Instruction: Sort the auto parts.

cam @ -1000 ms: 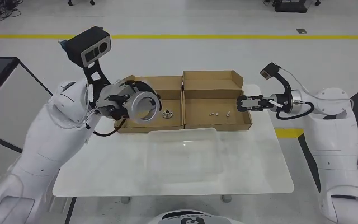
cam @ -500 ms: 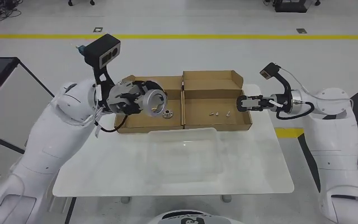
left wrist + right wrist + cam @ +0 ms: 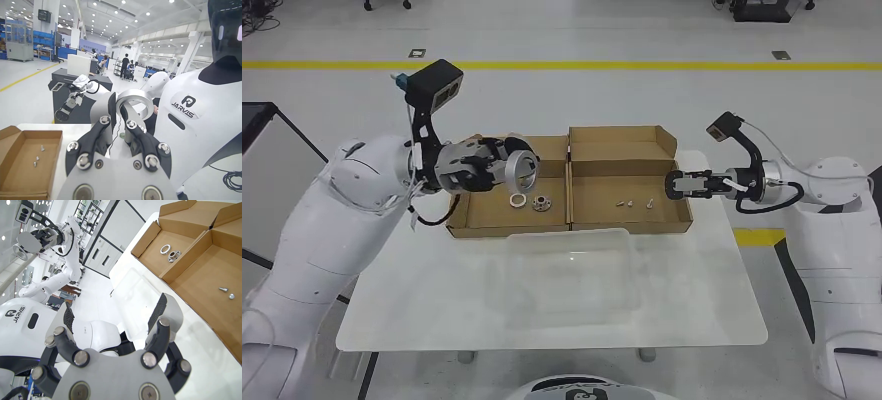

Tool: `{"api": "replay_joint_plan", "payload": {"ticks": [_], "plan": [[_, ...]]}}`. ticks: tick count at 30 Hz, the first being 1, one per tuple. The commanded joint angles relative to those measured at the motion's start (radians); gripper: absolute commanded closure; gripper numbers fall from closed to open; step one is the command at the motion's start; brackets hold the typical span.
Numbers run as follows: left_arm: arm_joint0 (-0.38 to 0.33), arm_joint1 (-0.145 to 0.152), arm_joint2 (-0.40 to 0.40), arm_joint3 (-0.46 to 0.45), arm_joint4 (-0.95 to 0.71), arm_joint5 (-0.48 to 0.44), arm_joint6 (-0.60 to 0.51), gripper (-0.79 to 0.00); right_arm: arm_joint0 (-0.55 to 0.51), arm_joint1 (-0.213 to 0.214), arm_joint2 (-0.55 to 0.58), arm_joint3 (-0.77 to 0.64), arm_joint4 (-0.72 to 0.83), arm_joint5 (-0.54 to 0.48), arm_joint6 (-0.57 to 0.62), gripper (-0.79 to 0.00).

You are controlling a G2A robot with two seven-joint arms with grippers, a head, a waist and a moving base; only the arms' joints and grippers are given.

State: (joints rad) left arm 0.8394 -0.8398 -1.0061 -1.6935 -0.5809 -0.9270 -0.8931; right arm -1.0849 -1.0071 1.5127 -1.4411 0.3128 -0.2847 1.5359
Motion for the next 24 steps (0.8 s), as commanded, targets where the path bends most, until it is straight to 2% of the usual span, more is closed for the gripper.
{"api": "replay_joint_plan", "payload": {"ticks": [1,5,9,15,24], "plan": [[0.000,0.000,0.000,0.000,0.000,-0.001,0.001,0.000,0.000,0.000,0.000,0.000,0.000,0.000,0.000,-0.785],[0.000,0.000,0.000,0.000,0.000,-0.001,0.001,0.000,0.000,0.000,0.000,0.000,0.000,0.000,0.000,-0.785],[0.033,-0.006,-0.005,-0.025,-0.070,0.007,0.070,0.000,0.000,0.000,0.000,0.000,0.000,0.000,0.000,-0.785],[0.061,-0.021,0.007,-0.050,-0.376,-0.054,0.054,0.000,0.000,0.000,0.000,0.000,0.000,0.000,0.000,-0.785],[0.078,-0.053,-0.024,-0.088,-0.679,-0.012,0.012,0.000,0.000,0.000,0.000,0.000,0.000,0.000,0.000,-0.785]]}}
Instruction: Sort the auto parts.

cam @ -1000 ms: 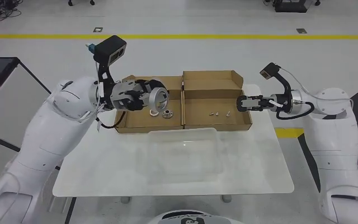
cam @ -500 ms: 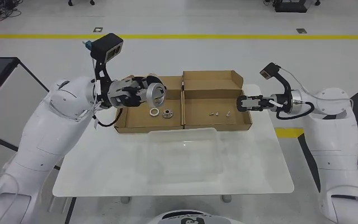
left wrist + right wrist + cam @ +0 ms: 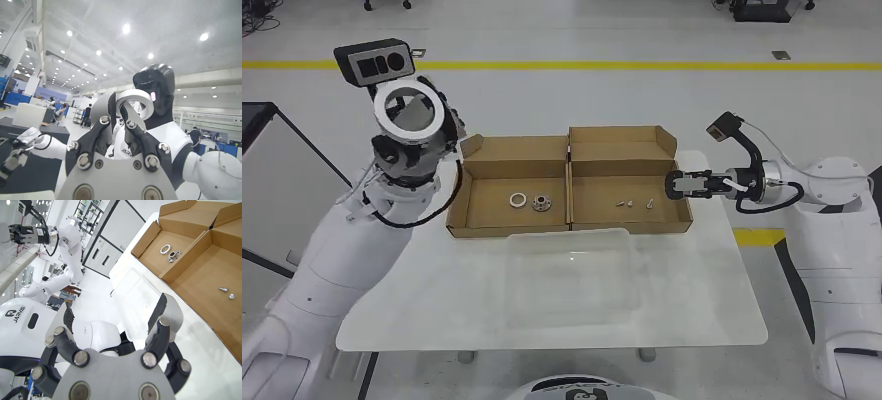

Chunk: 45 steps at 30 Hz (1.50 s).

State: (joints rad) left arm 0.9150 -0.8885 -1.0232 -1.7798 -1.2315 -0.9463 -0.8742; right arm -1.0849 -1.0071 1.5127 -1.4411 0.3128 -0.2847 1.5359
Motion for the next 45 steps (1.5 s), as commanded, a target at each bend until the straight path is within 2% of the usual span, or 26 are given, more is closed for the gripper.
{"api": "replay_joint_plan", "payload": {"ticks": [1,6,14,20,25,31,34,40,45], "plan": [[0.006,-0.009,-0.014,-0.004,-0.050,0.017,-0.017,0.000,0.000,0.000,0.000,0.000,0.000,0.000,0.000,-0.785],[0.024,-0.037,-0.061,-0.004,-0.112,0.080,-0.080,0.000,0.000,0.000,0.000,0.000,0.000,0.000,0.000,-0.785],[0.036,-0.064,-0.105,0.045,0.154,0.150,-0.150,0.000,0.000,0.000,0.000,0.000,0.000,0.000,0.000,-0.785],[0.037,-0.070,-0.117,0.052,0.345,0.153,-0.152,0.000,0.000,0.000,0.000,0.000,0.000,0.000,0.000,-0.785],[0.044,-0.078,-0.115,0.037,0.305,0.142,-0.142,0.000,0.000,0.000,0.000,0.000,0.000,0.000,0.000,-0.785],[0.059,-0.102,-0.118,0.002,0.017,0.152,-0.151,0.000,0.000,0.000,0.000,0.000,0.000,0.000,0.000,-0.785],[0.063,-0.116,-0.146,0.000,-0.059,0.182,-0.182,0.000,0.000,0.000,0.000,0.000,0.000,0.000,0.000,-0.785],[0.076,-0.143,-0.194,0.012,0.002,0.230,-0.230,0.000,0.000,0.000,0.000,0.000,0.000,0.000,0.000,-0.785],[0.078,-0.155,-0.211,0.026,0.177,0.246,-0.246,0.000,0.000,0.000,0.000,0.000,0.000,0.000,0.000,-0.785]]}}
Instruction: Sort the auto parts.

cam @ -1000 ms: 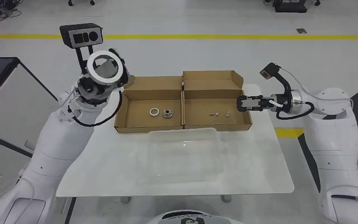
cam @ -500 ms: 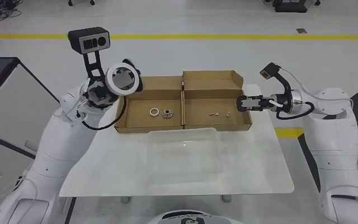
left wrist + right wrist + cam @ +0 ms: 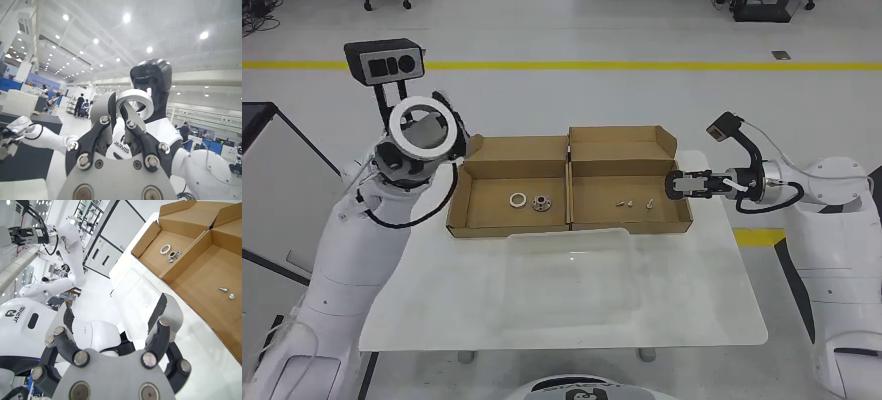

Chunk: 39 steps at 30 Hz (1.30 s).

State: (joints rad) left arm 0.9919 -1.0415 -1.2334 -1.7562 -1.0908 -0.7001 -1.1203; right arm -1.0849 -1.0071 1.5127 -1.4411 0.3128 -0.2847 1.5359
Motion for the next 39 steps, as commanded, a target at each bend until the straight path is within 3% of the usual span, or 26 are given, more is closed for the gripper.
{"api": "replay_joint_plan", "payload": {"ticks": [1,9,20,39], "plan": [[-0.001,-0.002,-0.003,0.005,0.090,0.004,-0.004,0.000,0.000,0.000,0.000,0.000,0.000,0.000,0.000,-0.785],[0.000,-0.002,0.001,0.029,0.314,0.000,0.000,0.000,0.000,0.000,0.000,0.000,0.000,0.000,0.000,-0.785],[0.013,-0.028,-0.003,0.021,-0.049,-0.006,0.006,0.000,0.000,0.000,0.000,0.000,0.000,0.000,0.000,-0.785],[0.012,-0.033,-0.014,0.023,-0.052,0.010,-0.010,0.000,0.000,0.000,0.000,0.000,0.000,0.000,0.000,-0.785]]}}
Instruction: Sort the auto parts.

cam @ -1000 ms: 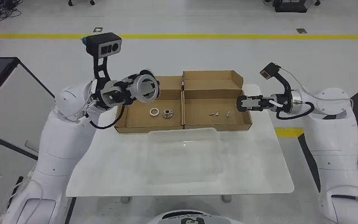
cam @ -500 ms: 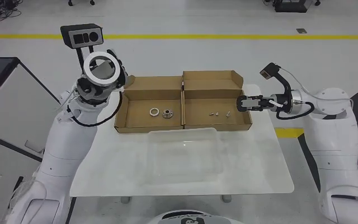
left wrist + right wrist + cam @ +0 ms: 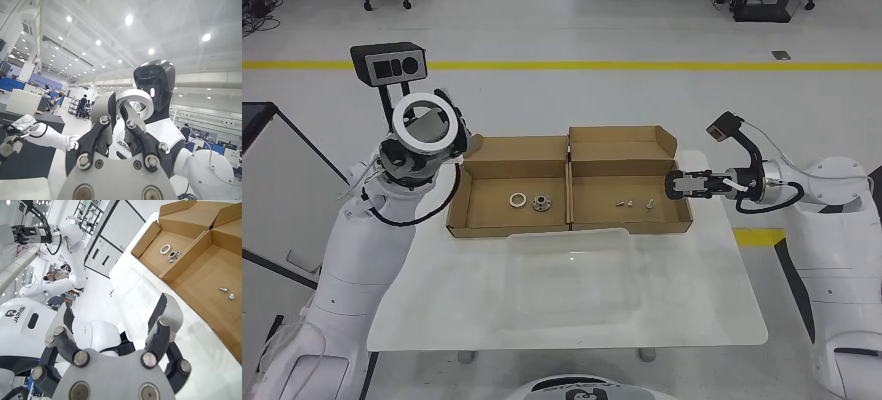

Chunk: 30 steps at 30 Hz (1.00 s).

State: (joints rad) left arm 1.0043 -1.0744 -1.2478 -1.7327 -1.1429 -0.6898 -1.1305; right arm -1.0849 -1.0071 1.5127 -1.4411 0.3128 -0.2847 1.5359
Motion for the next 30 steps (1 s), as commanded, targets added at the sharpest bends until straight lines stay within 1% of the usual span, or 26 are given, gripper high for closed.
{"api": "replay_joint_plan", "payload": {"ticks": [1,3,6,9,12,15,19,22,27,30], "plan": [[0.000,0.000,0.000,0.000,0.000,0.000,0.000,0.000,0.000,0.000,0.000,0.000,0.000,0.000,0.000,-0.785],[0.007,0.000,-0.004,-0.005,0.030,0.019,0.020,0.000,0.000,0.000,0.000,0.000,0.000,0.000,0.000,-0.785],[0.008,0.004,-0.020,0.005,0.143,0.068,0.034,0.000,0.000,0.000,0.000,0.000,0.000,0.000,0.000,-0.785],[0.005,0.009,-0.027,0.027,0.267,0.118,0.026,0.000,0.000,0.000,0.000,0.000,0.000,0.000,0.000,-0.785],[0.012,0.009,-0.023,0.050,0.320,0.141,0.039,0.000,0.000,0.000,0.000,0.000,0.000,0.000,0.000,-0.785],[0.002,0.008,-0.020,0.074,0.392,0.159,0.062,0.000,0.000,0.000,0.000,0.000,0.000,0.000,0.000,-0.785],[-0.044,0.006,-0.007,0.127,0.542,0.195,0.109,0.000,0.000,0.000,0.000,0.000,0.000,0.000,0.000,-0.785],[-0.093,0.006,0.014,0.181,0.676,0.229,0.107,0.000,0.000,0.000,0.000,0.000,0.000,0.000,0.000,-0.785],[-0.165,0.010,0.062,0.265,0.908,0.285,0.040,0.000,0.000,0.000,0.000,0.000,0.000,0.000,0.000,-0.785],[-0.183,0.015,0.085,0.297,1.028,0.312,-0.004,0.000,0.000,0.000,0.000,0.000,0.000,0.000,0.000,-0.785]]}}
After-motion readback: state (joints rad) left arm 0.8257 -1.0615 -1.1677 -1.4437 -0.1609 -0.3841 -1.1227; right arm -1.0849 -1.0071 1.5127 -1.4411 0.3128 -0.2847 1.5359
